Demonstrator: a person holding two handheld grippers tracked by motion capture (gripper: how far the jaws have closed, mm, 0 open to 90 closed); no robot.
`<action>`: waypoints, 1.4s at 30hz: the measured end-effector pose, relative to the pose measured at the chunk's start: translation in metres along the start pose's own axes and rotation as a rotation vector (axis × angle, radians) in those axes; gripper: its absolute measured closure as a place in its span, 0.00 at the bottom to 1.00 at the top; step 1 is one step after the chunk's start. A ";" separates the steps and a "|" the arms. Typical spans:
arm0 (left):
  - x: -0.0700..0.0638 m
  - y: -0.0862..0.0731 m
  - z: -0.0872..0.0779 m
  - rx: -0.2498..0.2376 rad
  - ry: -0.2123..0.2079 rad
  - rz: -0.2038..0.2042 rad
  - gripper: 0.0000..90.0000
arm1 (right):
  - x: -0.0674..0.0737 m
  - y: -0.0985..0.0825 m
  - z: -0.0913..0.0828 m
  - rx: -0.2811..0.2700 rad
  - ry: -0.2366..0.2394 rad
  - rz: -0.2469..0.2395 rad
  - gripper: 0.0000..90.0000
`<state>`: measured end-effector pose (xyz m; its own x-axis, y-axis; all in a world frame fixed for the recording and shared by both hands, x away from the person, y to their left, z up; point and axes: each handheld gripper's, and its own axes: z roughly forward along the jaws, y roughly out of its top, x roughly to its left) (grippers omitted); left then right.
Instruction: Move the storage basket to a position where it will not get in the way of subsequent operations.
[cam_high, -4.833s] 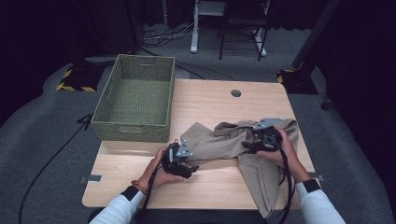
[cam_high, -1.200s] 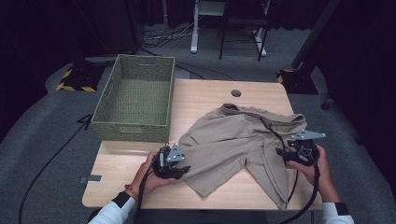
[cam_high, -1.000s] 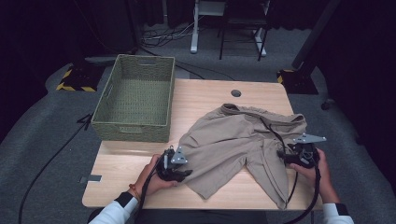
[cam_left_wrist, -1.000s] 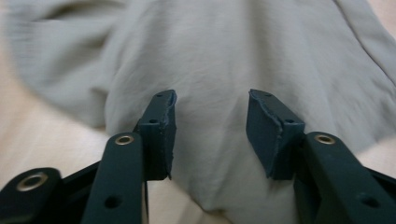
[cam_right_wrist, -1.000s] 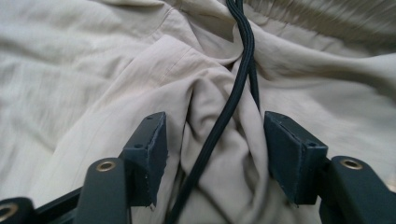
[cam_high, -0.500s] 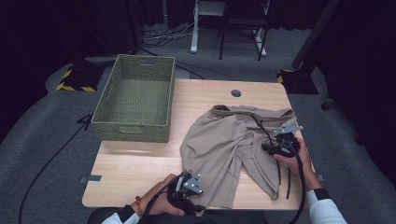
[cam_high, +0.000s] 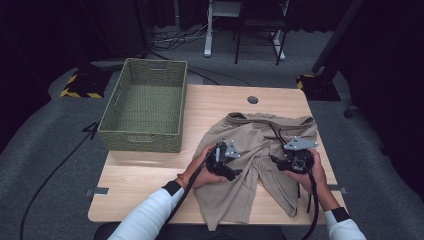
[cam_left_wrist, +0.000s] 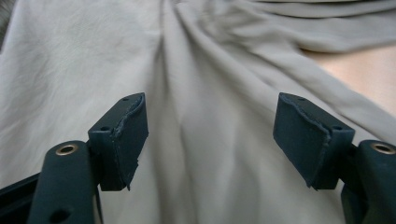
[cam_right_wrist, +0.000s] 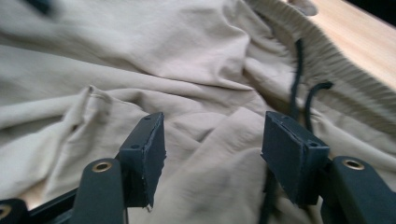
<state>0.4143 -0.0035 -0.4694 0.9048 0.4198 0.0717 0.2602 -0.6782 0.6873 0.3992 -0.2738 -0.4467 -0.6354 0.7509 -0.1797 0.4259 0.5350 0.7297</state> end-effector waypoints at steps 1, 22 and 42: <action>0.006 0.002 0.007 -0.023 -0.006 -0.036 0.32 | 0.000 0.000 0.002 0.010 0.014 0.009 0.44; 0.003 0.007 0.046 -0.001 0.041 -0.120 0.43 | -0.026 -0.011 0.050 0.166 -0.010 0.044 0.86; 0.037 -0.026 0.017 0.018 0.249 -0.328 0.46 | -0.021 -0.039 -0.085 0.023 0.041 0.080 0.96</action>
<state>0.4464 0.0192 -0.4967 0.6645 0.7469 0.0248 0.5290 -0.4935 0.6904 0.3405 -0.3436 -0.4153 -0.6240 0.7757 -0.0941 0.4910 0.4828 0.7251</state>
